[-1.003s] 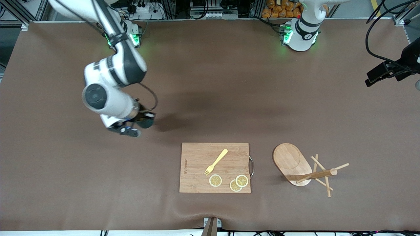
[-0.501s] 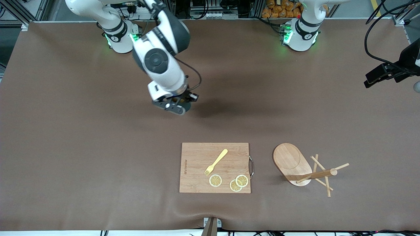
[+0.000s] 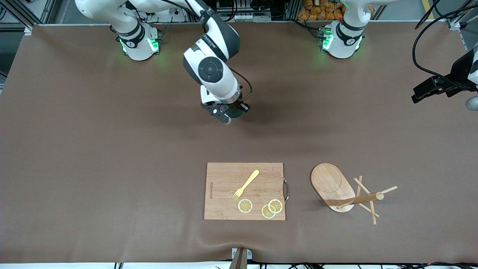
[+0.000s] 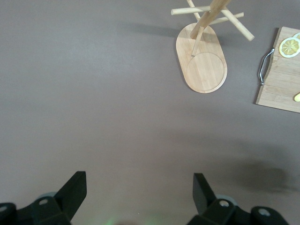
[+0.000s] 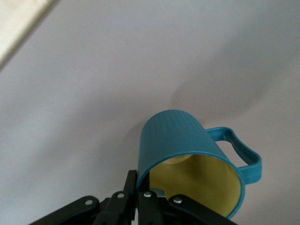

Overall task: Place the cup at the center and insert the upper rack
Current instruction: 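Carry the teal mug with the right gripper toward the table middle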

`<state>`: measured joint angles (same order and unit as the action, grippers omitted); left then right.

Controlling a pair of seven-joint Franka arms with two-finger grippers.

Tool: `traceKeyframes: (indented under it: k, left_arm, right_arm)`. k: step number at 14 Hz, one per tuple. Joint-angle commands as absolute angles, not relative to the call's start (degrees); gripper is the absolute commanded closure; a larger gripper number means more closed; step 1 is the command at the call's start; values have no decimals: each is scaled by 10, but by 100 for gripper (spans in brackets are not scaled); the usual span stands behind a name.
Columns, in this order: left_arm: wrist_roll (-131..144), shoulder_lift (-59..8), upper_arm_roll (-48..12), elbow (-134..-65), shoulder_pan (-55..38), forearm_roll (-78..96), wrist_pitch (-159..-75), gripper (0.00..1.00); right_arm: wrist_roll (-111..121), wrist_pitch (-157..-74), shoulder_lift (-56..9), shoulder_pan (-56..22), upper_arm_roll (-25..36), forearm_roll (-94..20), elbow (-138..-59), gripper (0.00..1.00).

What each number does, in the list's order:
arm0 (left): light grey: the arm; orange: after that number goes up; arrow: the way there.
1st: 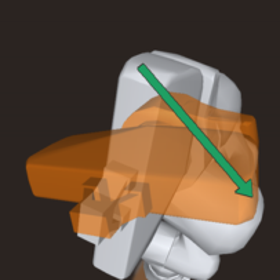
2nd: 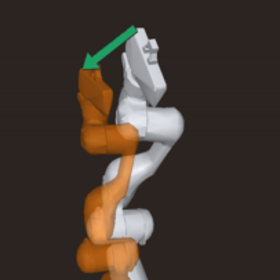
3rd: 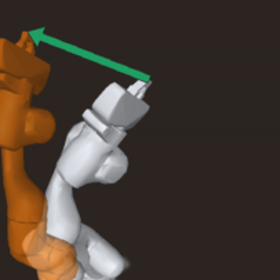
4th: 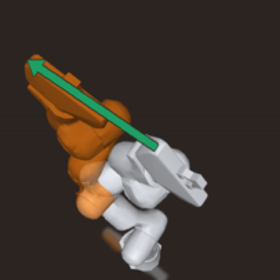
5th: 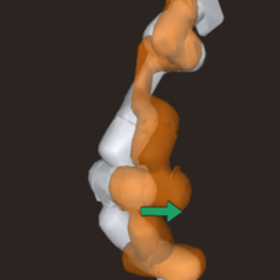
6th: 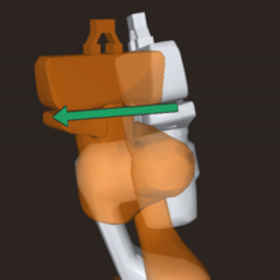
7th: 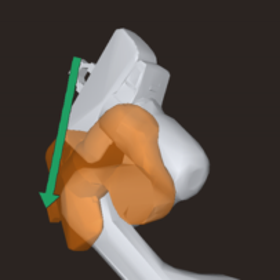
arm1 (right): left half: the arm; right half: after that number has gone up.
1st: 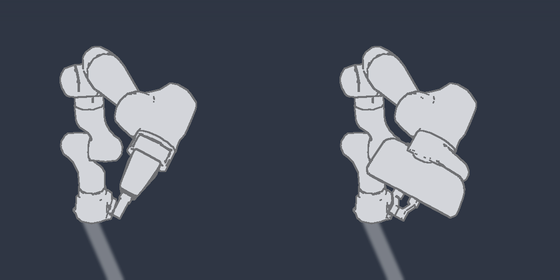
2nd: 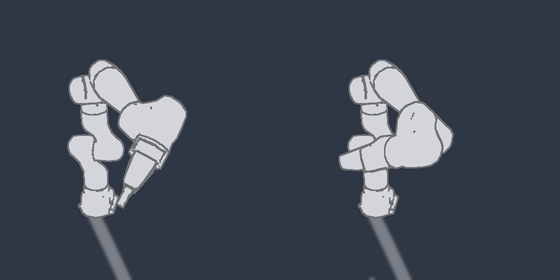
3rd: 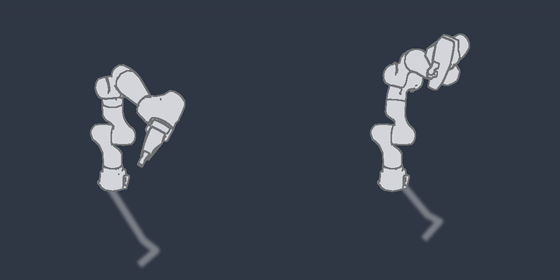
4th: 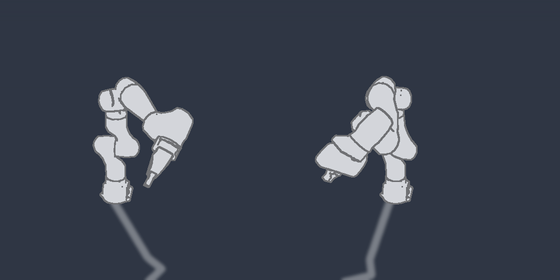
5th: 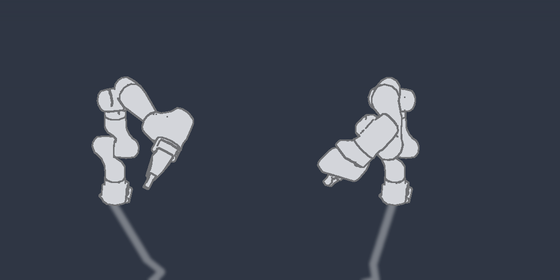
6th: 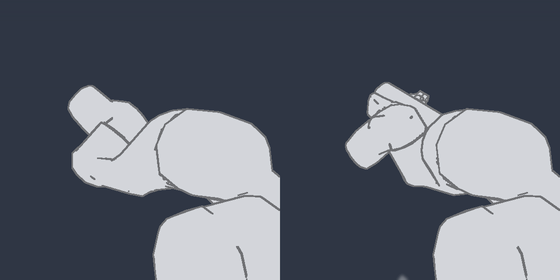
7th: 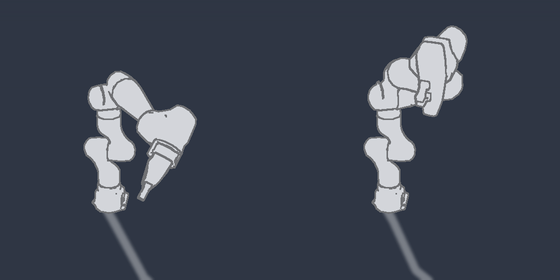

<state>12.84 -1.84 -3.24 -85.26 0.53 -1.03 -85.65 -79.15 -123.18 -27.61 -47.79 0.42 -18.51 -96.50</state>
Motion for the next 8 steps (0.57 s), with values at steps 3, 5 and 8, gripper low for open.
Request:
traceKeyframes:
  k: [3,5,8]
  left_arm:
    - [127,-18,-32,-850,0,-18,-862,0]
    - [127,-18,-32,-851,0,-18,-862,0]
    - [127,-18,-32,-851,1,-18,-862,0]
  right_arm:
    - [-862,-1251,-318,-523,6,-214,-947,100]
    - [-861,-1273,-331,-531,7,-227,-948,100]
    - [-842,-1289,-344,-535,7,-215,-947,100]
